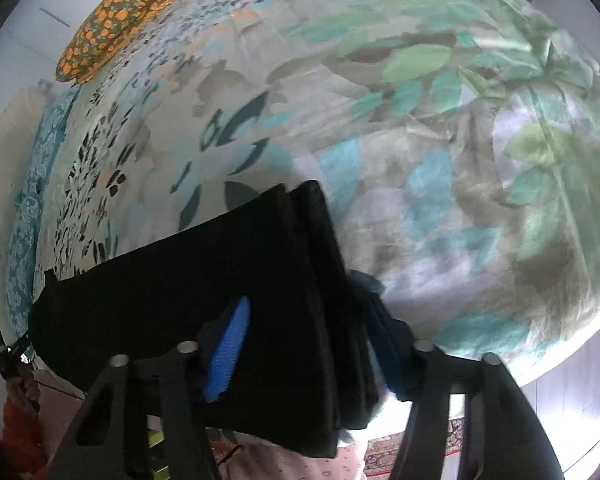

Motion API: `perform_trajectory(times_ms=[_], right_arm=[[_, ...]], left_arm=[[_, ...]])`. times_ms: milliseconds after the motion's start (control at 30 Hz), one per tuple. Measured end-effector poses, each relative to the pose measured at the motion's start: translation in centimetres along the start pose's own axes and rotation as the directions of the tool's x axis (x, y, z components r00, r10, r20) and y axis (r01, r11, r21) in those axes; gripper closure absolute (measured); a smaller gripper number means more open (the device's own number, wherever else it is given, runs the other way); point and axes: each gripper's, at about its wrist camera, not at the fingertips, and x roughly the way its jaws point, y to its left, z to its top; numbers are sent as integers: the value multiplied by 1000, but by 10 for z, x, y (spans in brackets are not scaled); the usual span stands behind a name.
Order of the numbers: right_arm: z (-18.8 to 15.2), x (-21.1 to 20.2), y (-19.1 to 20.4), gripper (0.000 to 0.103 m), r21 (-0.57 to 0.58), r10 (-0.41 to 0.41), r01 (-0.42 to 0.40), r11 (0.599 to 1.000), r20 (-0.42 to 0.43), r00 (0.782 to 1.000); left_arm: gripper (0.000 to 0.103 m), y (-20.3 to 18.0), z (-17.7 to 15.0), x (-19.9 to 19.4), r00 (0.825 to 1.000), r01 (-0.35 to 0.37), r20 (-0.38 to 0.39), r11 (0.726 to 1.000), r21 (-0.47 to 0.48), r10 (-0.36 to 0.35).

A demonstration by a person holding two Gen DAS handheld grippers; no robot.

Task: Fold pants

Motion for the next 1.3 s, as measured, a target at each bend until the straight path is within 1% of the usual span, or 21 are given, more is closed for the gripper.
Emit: perform_trajectory(times_ms=[33, 67, 133, 167, 267, 333, 433, 467, 533, 600, 633, 700, 800, 833, 900, 967, 1000, 1033, 1133, 1200, 1300], right_arm=[[1, 0, 1, 61, -7, -7, 7, 1000, -6, 1000], [1, -1, 4, 73, -20, -8, 8, 1000, -12, 1000], [0, -5, 6, 82, -21, -7, 7, 1000, -9, 1000], [0, -9, 7, 90, -12, 15, -15, 1000, -1, 1000], [-3, -25, 10, 91, -3, 48, -48, 999, 31, 998], [-6, -33, 13, 91, 19, 93, -94, 995, 55, 994], [-6, -36, 16, 91, 42, 95, -98, 994, 64, 993], [-6, -37, 18, 91, 55, 119, -123, 991, 74, 990], [-8, -44, 30, 91, 69, 208, -216, 974, 105, 972], [-12, -51, 49, 91, 49, 296, -304, 951, 123, 947], [-16, -55, 62, 91, 37, 351, -359, 933, 132, 927], [-24, -59, 93, 91, 15, 458, -464, 886, 138, 878], [-36, -57, 141, 91, -15, 570, -572, 820, 118, 813], [-41, -52, 164, 91, -25, 608, -609, 793, 99, 788], [-51, -41, 201, 91, -43, 660, -659, 751, 66, 748], [-59, -22, 246, 91, -48, 718, -717, 696, 17, 696], [-65, -13, 264, 91, -50, 733, -732, 680, -6, 681], [-69, -2, 281, 91, -52, 740, -740, 670, -28, 672], [-84, 39, 334, 91, -45, 743, -750, 660, -106, 661], [-98, 69, 363, 91, -15, 756, -766, 642, -155, 636], [-115, 93, 407, 91, -19, 756, -779, 626, -226, 614]], left_arm=[[13, 1, -1, 1, 1000, -1, -2, 1000, -3, 1], [13, 2, -3, 2, 1000, -3, -7, 1000, -9, 3], [13, 6, -8, 6, 1000, -3, -22, 1000, -28, 2], [13, 8, -11, 8, 1000, -1, -28, 999, -38, 0], [13, 11, -14, 9, 1000, -2, -29, 999, -42, 1], [13, 14, -14, 9, 1000, -2, -25, 999, -51, 1], [13, 23, -13, 12, 1000, 6, -25, 996, -86, -9], [13, 25, -14, 12, 1000, 10, -28, 995, -96, -13], [13, 30, -15, 12, 999, 15, -29, 994, -113, -18], [13, 34, -18, 12, 999, 18, -28, 992, -124, -21], [13, 37, -19, 13, 999, 20, -28, 991, -133, -24], [13, 41, -21, 14, 999, 28, -32, 988, -152, -33], [13, 44, -21, 16, 998, 46, -33, 984, -170, -52], [13, 44, -21, 16, 998, 50, -29, 984, -170, -56], [13, 44, -20, 15, 998, 59, -22, 984, -168, -64], [13, 46, -20, 14, 997, 69, -17, 983, -171, -73], [13, 47, -21, 14, 997, 74, -14, 982, -175, -78], [13, 50, -21, 14, 996, 79, -12, 980, -181, -83], [13, 57, -23, 13, 996, 86, -6, 976, -201, -89], [13, 66, -24, 10, 996, 89, 3, 970, -226, -90], [13, 78, -26, 7, 995, 96, 17, 958, -270, -95]])
